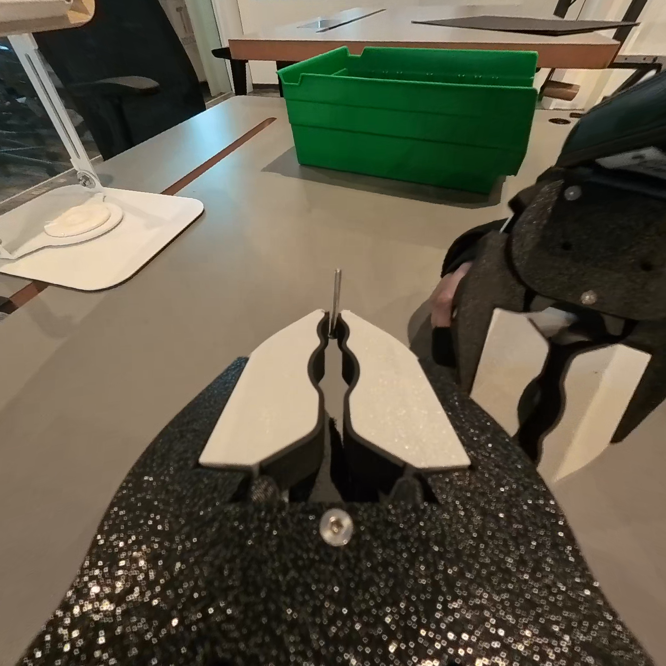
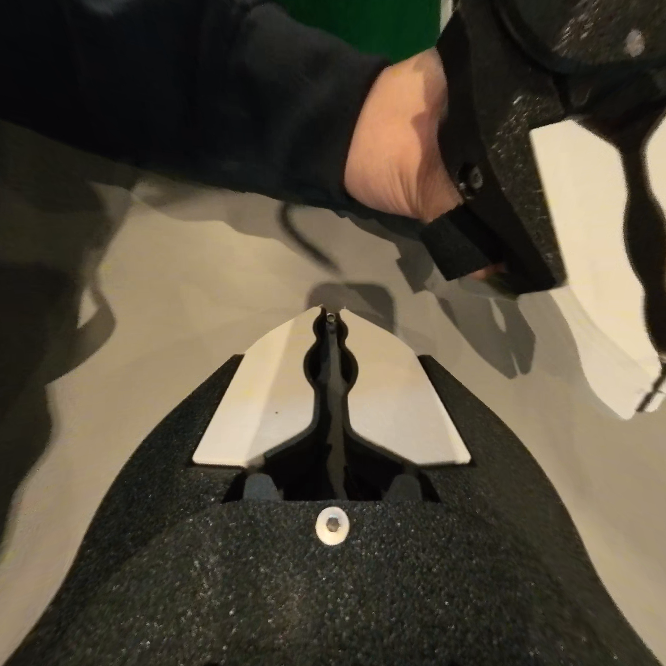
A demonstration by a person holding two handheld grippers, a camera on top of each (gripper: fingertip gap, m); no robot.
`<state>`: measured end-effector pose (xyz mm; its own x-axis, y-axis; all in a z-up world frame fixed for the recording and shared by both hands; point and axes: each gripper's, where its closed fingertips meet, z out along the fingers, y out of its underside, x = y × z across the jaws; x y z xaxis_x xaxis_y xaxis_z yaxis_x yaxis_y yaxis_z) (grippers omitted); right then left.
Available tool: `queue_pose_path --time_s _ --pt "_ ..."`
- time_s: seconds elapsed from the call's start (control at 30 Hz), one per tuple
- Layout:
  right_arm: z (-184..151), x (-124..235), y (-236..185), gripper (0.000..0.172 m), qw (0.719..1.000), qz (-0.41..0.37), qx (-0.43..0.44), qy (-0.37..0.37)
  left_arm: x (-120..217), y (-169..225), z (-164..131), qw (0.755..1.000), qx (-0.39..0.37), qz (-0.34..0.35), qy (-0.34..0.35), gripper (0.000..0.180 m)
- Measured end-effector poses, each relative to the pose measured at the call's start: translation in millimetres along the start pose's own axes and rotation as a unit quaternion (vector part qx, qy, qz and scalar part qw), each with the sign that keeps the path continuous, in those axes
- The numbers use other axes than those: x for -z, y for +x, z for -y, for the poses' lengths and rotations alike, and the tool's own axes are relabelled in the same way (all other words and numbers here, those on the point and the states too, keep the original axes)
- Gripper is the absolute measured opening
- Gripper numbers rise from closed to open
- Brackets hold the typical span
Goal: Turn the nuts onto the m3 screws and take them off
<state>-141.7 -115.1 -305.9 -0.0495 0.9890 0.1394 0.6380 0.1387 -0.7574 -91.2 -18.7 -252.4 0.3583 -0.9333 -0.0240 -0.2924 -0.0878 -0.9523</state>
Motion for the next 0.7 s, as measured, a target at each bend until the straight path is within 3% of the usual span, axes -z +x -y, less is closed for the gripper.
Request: queue_pose_path --time_s 0.3,0.53,0.7 --pt "9 57 33 0.005 0.988 -0.049 -0.064 0.132 0 6 1 1.0 -0.014 -0.018 0.001 0.003" --pt "22 113 59 0.005 0.939 -0.093 -0.106 0.313 -11 24 -12 0.995 -0.068 -0.05 -0.048 0.003" --pt "13 105 63 0.005 0.943 -0.108 -0.106 0.296 -17 30 -20 0.99 -0.1 -0.056 -0.079 0.003"
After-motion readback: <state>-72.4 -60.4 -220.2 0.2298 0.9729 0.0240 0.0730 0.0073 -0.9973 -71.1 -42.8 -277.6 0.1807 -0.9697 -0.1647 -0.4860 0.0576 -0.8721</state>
